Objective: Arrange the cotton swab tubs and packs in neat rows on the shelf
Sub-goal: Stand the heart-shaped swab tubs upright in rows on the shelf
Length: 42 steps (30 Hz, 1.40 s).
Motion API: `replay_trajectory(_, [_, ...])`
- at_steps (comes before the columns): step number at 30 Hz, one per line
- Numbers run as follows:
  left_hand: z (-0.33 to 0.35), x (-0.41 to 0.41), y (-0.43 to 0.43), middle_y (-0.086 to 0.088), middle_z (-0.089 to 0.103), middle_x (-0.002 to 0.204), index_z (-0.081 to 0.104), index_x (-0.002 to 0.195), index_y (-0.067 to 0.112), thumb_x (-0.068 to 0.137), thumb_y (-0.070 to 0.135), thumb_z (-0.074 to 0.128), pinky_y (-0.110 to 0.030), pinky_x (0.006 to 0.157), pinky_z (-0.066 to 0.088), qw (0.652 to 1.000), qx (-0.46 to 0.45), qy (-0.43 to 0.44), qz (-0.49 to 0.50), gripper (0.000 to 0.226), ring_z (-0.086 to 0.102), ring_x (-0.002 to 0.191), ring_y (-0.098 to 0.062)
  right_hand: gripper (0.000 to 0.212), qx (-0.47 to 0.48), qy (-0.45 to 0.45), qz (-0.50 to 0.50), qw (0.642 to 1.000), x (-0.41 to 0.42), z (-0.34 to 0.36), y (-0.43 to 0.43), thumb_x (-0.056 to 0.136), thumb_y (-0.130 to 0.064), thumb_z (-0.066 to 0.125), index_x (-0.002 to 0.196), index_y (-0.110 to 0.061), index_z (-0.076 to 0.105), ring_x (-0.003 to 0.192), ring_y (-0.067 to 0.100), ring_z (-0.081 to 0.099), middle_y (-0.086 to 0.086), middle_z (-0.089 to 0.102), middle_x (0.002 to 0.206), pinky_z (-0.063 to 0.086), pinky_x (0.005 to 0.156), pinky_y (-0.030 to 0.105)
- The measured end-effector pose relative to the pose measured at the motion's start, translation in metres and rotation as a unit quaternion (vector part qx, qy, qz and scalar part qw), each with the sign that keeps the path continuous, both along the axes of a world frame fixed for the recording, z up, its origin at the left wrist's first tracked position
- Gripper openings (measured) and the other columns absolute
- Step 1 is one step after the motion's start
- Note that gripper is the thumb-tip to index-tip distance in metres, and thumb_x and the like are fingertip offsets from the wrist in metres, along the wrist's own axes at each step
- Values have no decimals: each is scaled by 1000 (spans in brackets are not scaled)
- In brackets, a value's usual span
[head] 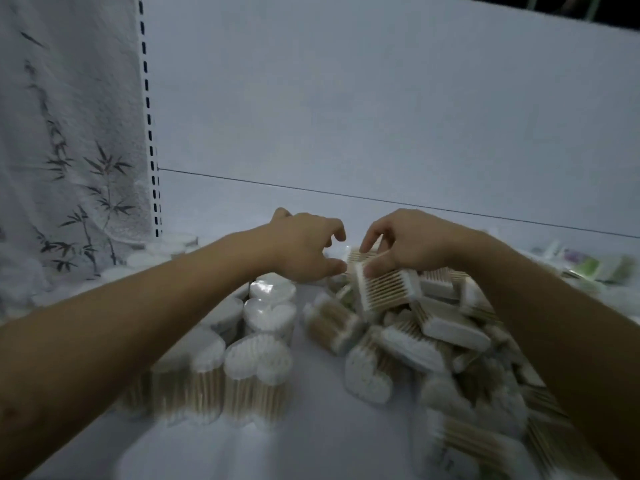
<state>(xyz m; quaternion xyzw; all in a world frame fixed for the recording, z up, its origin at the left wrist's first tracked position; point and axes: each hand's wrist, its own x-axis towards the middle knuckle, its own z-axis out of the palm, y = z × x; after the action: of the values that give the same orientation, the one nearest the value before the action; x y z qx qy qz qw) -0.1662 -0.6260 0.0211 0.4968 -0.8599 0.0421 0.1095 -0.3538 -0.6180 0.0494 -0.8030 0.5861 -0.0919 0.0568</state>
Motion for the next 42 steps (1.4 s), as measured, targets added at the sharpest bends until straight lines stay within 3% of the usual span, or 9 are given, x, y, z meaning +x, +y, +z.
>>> replay_trajectory(3, [13, -23, 4, 11, 56, 130, 43, 135, 30, 92, 54, 52, -39, 102, 25, 999, -4, 34, -19, 50, 52, 115, -13, 18, -81, -61, -25, 995, -29, 20, 1, 75, -36, 81, 89, -30, 72, 80, 4, 59, -14, 63, 83, 39, 62, 20])
replay_trajectory(8, [26, -63, 10, 12, 57, 129, 47, 133, 31, 92, 54, 52, -39, 105, 28, 997, -33, 59, -41, 47, 49, 122, -12, 16, -223, -211, -138, 942, -83, 40, 0, 78, -28, 78, 88, -16, 72, 65, 19, 66, -1, 69, 84, 51, 55, 28])
replay_trajectory(11, [26, -74, 10, 13, 57, 129, 47, 132, 32, 92, 55, 51, -39, 103, 28, 998, -36, 45, -40, 46, 50, 120, -11, 24, -209, -219, -222, 927, -125, 45, -4, 85, -32, 73, 91, -9, 70, 60, 24, 68, 7, 71, 84, 59, 64, 35])
replay_trajectory(16, [28, -88, 11, 14, 56, 130, 47, 133, 33, 93, 55, 50, -40, 104, 28, 999, -27, 22, -10, 46, 53, 114, -11, 52, -101, 25, -261, 960, -169, 42, 2, 94, -49, 53, 118, -4, 67, 108, 29, 61, 13, 65, 121, 46, 90, 35])
replay_trajectory(20, [28, -87, 12, 13, 57, 128, 49, 131, 33, 93, 54, 51, -40, 103, 29, 999, -29, 23, 10, 43, 51, 119, -12, 53, -142, 40, -224, 963, -165, 40, 11, 92, -46, 58, 134, -14, 55, 127, 28, 48, 8, 52, 140, 39, 101, 39])
replay_trajectory(25, [23, -47, 15, 13, 58, 128, 50, 130, 32, 93, 54, 51, -39, 104, 30, 996, -25, 30, 80, 43, 50, 121, -13, 53, -153, 78, -69, 983, -91, 38, 25, 89, -48, 62, 135, -24, 52, 126, 24, 47, 3, 50, 139, 38, 101, 37])
replay_trajectory(31, [13, -1, 32, 15, 59, 124, 52, 128, 34, 92, 57, 50, -38, 103, 34, 993, -27, 19, 115, 44, 52, 119, -10, 58, -39, 161, 62, 984, 9, 16, 15, 85, -51, 66, 133, -20, 55, 119, 20, 52, -4, 58, 127, 43, 94, 33])
replay_trajectory(35, [7, 18, 40, 15, 60, 122, 53, 127, 34, 91, 57, 52, -38, 101, 39, 992, -24, 21, 124, 43, 53, 117, -11, 60, 19, 188, 73, 979, 46, -8, -7, 84, -49, 69, 130, -11, 59, 101, 23, 62, 0, 66, 98, 49, 91, 35])
replay_trajectory(42, [8, 20, 40, 15, 59, 124, 53, 128, 33, 92, 56, 52, -38, 100, 39, 995, -26, 7, 97, 43, 53, 116, -11, 52, 25, 161, 32, 986, 54, -34, -31, 79, -40, 74, 119, -10, 66, 103, 27, 65, 9, 68, 114, 54, 90, 39])
